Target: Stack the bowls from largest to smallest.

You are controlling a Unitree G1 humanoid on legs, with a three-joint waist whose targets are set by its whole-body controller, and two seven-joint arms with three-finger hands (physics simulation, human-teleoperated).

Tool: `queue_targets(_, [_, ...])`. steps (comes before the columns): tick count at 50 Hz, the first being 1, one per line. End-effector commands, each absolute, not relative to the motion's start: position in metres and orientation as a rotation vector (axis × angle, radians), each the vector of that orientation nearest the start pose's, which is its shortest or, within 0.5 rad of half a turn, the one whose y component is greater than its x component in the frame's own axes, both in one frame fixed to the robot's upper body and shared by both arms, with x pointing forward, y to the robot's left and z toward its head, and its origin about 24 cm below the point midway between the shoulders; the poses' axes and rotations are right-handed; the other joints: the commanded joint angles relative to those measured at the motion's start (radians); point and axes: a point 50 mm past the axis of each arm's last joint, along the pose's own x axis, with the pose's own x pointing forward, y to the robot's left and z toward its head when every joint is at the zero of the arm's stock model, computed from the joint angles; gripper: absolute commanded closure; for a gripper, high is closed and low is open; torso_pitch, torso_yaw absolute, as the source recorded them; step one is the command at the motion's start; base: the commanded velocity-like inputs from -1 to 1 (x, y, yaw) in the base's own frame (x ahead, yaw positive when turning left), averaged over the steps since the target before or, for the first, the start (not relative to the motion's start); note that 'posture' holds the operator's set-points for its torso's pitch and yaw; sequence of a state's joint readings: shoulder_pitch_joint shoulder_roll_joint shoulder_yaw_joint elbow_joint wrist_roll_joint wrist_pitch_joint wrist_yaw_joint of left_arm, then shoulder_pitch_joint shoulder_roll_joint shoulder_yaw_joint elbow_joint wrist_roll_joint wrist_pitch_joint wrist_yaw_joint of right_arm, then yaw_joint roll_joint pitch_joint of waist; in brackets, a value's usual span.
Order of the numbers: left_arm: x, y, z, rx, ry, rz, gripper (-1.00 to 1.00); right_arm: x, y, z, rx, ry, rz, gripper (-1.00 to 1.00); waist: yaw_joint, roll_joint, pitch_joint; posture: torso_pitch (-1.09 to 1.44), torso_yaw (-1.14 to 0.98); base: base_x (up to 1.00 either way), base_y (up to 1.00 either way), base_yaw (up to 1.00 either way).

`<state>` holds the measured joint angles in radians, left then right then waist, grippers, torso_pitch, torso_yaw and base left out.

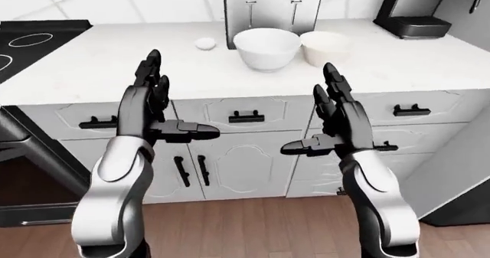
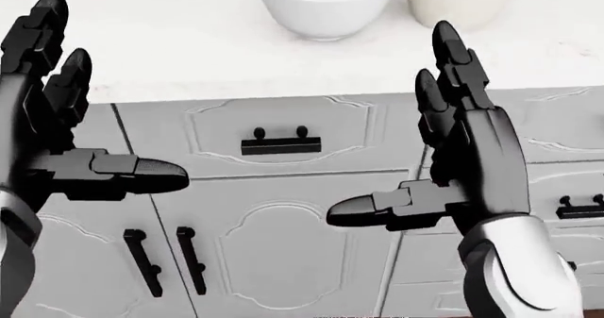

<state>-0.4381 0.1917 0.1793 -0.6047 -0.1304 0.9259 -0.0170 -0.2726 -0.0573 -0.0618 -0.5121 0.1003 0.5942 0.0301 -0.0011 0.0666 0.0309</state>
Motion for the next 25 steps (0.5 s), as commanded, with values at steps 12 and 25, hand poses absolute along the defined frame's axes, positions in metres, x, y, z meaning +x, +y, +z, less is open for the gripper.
queue_targets(12, [0.273, 0.169, 0.237, 0.086, -0.218, -0.035, -1.00, 0.262, -0.149, 0.200, 0.036, -0.306, 0.108, -1.00, 0.006, -0.057, -0.018, 0.00, 0.00, 0.00, -0.08, -0.67])
queue_targets(25, [0.264, 0.186, 0.268, 0.110, -0.258, -0.004, -1.00, 0.256, -0.139, 0.234, -0.020, -0.377, 0.167, -1.00, 0.001, -0.082, -0.004, 0.00, 0.00, 0.10, 0.02, -0.13])
